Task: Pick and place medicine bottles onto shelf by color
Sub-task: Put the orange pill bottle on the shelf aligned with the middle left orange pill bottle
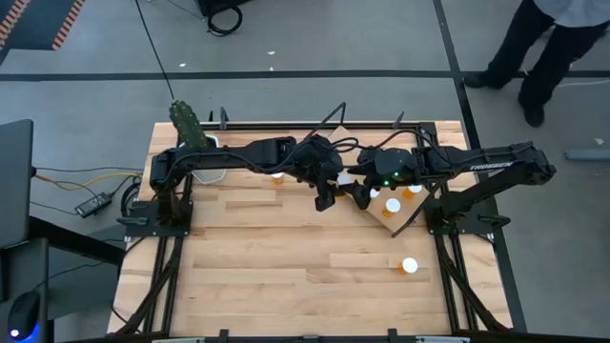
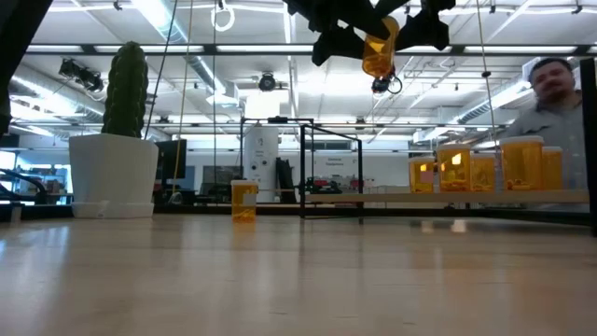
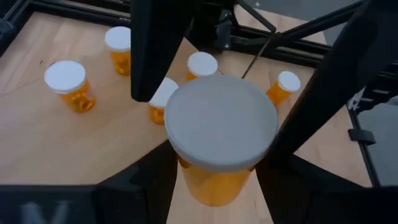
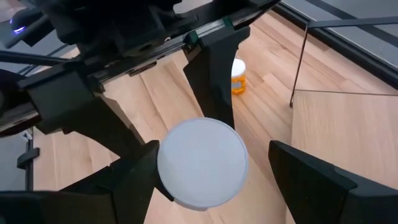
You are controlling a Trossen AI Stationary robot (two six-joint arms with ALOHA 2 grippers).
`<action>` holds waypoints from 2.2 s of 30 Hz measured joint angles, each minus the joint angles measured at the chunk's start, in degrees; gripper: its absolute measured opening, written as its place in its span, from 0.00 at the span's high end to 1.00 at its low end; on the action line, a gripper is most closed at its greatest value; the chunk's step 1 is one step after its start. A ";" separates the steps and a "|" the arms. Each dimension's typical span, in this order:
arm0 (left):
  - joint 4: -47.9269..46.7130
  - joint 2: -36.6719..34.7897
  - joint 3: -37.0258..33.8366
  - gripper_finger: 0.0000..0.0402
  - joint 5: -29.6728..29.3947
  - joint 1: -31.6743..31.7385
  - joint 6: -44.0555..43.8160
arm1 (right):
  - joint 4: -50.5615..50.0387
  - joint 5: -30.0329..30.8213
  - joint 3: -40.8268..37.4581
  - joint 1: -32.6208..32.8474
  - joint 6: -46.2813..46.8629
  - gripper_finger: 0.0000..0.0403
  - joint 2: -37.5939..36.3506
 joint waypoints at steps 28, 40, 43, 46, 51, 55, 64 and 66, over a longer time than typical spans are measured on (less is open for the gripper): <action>0.26 -1.92 -0.17 0.47 -0.17 0.15 2.01 | 3.04 -1.61 0.06 -0.04 6.59 0.36 0.00; 1.22 -2.10 -0.02 0.30 0.34 0.96 2.01 | 3.30 -1.59 -0.09 -0.07 6.91 0.44 0.00; 0.70 -2.16 -0.01 0.23 1.32 1.69 2.07 | 3.10 -1.18 -0.09 -0.07 6.79 0.44 0.00; -2.55 -3.13 0.00 0.17 1.48 2.77 2.08 | 2.96 -0.10 -0.11 -0.07 6.36 0.44 -0.03; -10.19 -5.98 0.02 0.12 1.25 4.80 2.12 | 2.71 2.22 -0.11 -1.08 6.44 0.44 -0.11; -12.83 -8.79 0.07 0.14 -1.02 4.99 2.63 | 0.99 4.10 -0.11 -2.86 4.79 0.44 -0.16; -9.06 -11.76 0.02 0.18 -4.64 2.93 -3.26 | 5.75 7.59 -8.46 -8.41 -1.82 0.44 -0.26; -7.20 -11.90 -0.01 0.19 -5.05 1.89 -5.42 | 8.39 7.24 -12.23 -9.25 -0.91 0.44 -0.17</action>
